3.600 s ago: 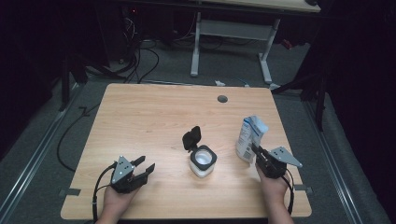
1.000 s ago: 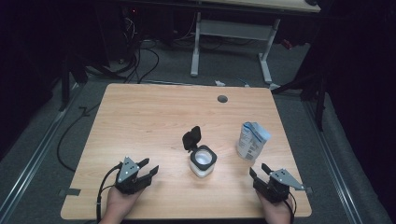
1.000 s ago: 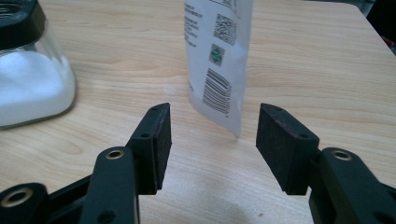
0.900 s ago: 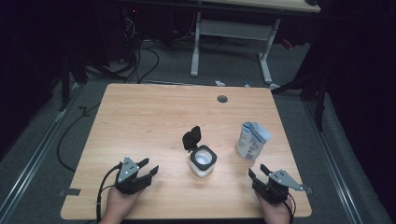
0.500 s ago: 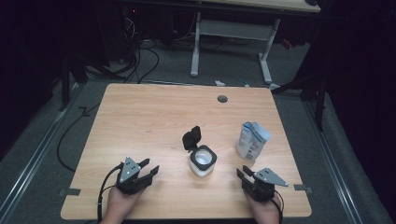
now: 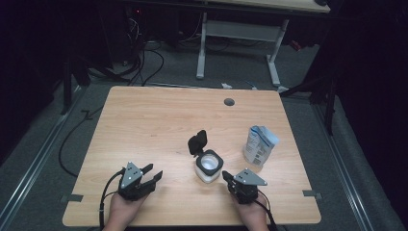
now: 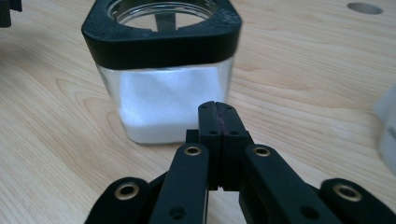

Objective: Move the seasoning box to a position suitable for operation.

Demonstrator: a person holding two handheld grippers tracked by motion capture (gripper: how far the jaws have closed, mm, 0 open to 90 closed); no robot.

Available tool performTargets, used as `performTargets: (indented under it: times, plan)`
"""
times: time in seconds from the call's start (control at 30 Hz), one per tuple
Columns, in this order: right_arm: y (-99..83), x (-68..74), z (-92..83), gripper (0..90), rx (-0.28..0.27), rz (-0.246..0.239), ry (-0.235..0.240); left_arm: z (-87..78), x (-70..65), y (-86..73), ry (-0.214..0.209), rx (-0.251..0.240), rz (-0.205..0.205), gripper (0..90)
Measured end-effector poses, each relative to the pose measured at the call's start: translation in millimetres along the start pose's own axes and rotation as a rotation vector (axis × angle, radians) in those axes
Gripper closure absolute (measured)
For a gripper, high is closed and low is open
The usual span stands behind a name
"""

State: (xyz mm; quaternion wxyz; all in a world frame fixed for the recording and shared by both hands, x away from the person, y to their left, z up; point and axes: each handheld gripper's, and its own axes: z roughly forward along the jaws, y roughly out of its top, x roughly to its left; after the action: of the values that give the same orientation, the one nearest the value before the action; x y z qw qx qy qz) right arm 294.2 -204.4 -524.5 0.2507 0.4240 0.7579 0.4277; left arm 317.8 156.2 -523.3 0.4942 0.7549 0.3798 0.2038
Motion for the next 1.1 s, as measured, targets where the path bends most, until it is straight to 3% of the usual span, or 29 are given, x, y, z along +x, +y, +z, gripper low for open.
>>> performTargets:
  times: [0.3, 0.47, 0.77, 1.1]
  plan:
    - [12.5, -4.3, 21.0, 90.0, 0.022, 0.016, -0.01, 1.2, -1.1, 1.1, 0.019, 0.001, -0.011, 54.1]
    - [22.1, -7.9, 34.6, 89.8, 0.038, 0.012, -0.007, 7.0, -3.8, 6.4, 0.034, -0.008, -0.032, 62.1]
    - [17.8, -5.6, 23.1, 87.3, 0.021, 0.023, -0.011, 33.2, -10.6, 33.0, 0.049, -0.023, -0.048, 88.5]
    - [13.8, -10.0, 20.6, 87.2, 0.019, 0.028, -0.017, 53.4, -25.0, 61.6, 0.025, -0.035, -0.028, 90.0]
